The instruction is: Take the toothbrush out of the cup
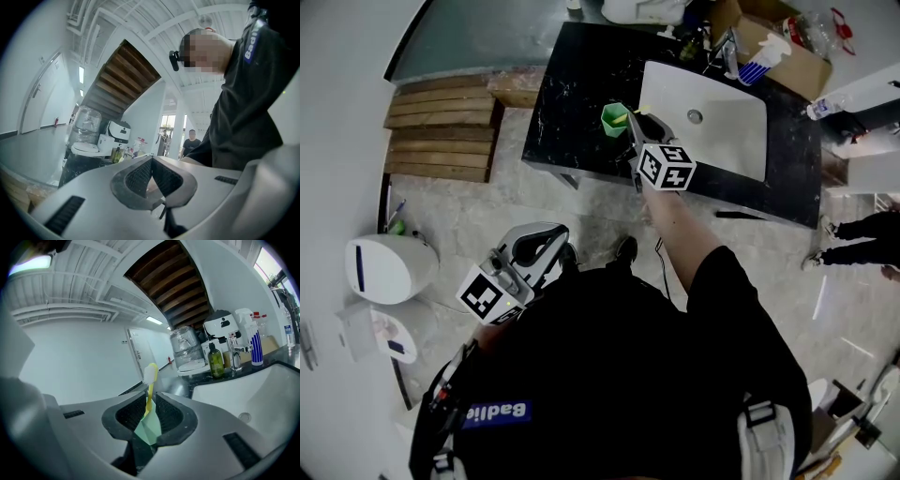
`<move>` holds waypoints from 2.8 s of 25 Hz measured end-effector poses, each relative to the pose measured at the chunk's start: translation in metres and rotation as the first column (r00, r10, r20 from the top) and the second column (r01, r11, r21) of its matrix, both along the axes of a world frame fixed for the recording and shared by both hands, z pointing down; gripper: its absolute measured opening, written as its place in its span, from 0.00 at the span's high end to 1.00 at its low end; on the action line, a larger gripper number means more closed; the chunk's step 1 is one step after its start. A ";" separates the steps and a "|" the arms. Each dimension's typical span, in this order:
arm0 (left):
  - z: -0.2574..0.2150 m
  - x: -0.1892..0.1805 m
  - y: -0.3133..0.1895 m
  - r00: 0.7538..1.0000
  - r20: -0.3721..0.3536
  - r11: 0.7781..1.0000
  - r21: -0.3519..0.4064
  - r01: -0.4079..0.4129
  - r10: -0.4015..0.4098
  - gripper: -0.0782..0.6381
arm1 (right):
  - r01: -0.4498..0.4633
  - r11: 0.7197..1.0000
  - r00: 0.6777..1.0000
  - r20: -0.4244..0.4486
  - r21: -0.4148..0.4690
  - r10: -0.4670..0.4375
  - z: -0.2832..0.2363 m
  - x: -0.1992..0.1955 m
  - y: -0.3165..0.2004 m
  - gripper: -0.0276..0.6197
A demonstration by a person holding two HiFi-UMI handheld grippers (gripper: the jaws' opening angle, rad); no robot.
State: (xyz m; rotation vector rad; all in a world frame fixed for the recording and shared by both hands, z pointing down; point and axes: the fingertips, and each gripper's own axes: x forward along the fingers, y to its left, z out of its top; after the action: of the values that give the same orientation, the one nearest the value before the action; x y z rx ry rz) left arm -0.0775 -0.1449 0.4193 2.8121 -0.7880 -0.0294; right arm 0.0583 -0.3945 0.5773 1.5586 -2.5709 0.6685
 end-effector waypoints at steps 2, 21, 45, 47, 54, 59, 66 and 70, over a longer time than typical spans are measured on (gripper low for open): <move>0.001 -0.002 0.001 1.000 -0.002 1.000 -0.004 0.003 -0.003 0.89 | 0.001 1.000 1.000 0.000 0.005 -0.001 -0.001 -0.001 0.000 0.88; 0.000 -0.006 0.004 0.999 -0.032 1.000 0.014 -0.011 0.012 0.89 | 0.015 0.990 0.998 0.051 0.138 -0.022 -0.076 0.002 0.023 0.91; -0.010 0.016 0.002 0.991 -0.069 0.993 0.019 -0.113 0.114 0.89 | 0.201 0.963 0.979 0.000 0.180 -0.205 -0.134 -0.029 0.144 0.91; -0.010 0.017 0.003 0.991 -0.069 0.993 0.019 -0.118 0.119 0.89 | 0.220 0.959 0.975 -0.002 0.177 -0.223 -0.134 -0.032 0.156 0.91; -0.009 0.023 0.007 0.989 -0.067 0.991 0.017 -0.130 0.131 0.89 | 0.283 0.942 0.959 -0.027 0.180 -0.283 -0.134 -0.042 0.194 0.91; -0.006 0.027 0.011 0.987 -0.066 0.989 0.014 -0.144 0.145 0.89 | 0.303 0.924 0.953 -0.046 0.232 -0.300 -0.141 -0.049 0.212 0.91; -0.005 0.042 0.019 0.980 -0.064 0.982 0.016 -0.189 0.189 0.89 | 0.311 0.920 0.950 -0.065 0.236 -0.305 -0.147 -0.046 0.241 0.91; -0.004 0.046 0.022 0.977 -0.065 0.979 0.012 -0.202 0.203 0.89 | 0.320 0.919 0.948 -0.075 0.232 -0.311 -0.146 -0.046 0.253 0.91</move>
State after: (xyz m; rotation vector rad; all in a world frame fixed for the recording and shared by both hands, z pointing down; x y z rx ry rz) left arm -0.0316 -0.1232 0.4155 2.8647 -0.4847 -0.0904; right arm 0.0121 -0.1416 0.4316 1.1450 -2.8686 0.3006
